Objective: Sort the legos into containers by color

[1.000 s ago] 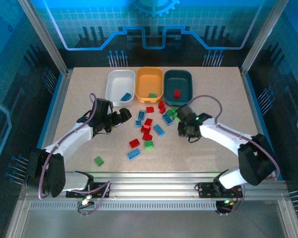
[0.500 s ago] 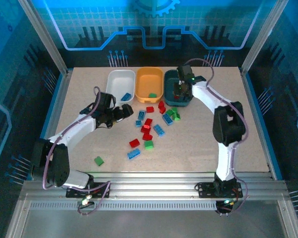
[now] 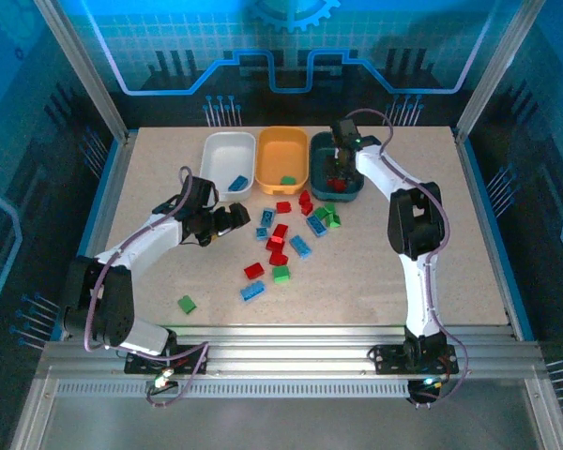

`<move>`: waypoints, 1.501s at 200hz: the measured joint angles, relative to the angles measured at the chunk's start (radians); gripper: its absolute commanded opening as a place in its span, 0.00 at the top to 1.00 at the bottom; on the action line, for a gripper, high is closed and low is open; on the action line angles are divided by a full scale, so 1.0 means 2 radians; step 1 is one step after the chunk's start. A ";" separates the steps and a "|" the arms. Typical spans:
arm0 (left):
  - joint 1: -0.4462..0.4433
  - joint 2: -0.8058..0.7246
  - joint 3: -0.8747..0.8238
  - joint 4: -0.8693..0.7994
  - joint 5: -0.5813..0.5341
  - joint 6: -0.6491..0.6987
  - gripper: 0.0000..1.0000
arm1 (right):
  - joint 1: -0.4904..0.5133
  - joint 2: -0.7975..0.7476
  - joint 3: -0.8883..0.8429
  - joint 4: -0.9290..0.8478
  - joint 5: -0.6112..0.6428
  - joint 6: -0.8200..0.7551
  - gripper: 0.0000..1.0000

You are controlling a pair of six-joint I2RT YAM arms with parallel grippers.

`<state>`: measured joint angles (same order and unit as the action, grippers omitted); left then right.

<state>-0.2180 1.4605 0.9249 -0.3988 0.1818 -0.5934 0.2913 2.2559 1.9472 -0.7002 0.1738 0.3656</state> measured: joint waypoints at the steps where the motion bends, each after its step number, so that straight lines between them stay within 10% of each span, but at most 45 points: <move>1: 0.000 0.000 0.000 0.000 0.000 0.000 0.05 | 0.000 -0.001 0.000 0.000 0.000 0.000 0.40; 87: -0.073 -0.007 0.000 -0.032 -0.010 0.004 0.10 | 0.036 -0.232 -0.217 0.035 0.002 0.004 0.48; 167: -0.087 -0.062 -0.015 -0.035 -0.017 -0.005 0.07 | 0.155 -0.257 -0.346 0.046 0.001 0.036 0.41; 218: -0.011 -0.130 -0.052 -0.048 -0.026 -0.028 0.03 | 0.290 -0.286 -0.355 0.037 -0.006 0.097 0.25; 300: 0.035 -0.192 -0.089 -0.071 -0.026 -0.044 0.01 | 0.321 -0.201 -0.335 0.010 -0.023 0.123 0.29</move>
<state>-0.1486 1.0763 0.7460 -0.5407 0.1295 -0.6823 0.9340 1.8538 1.2770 -0.6807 0.1280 0.6125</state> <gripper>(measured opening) 0.990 0.740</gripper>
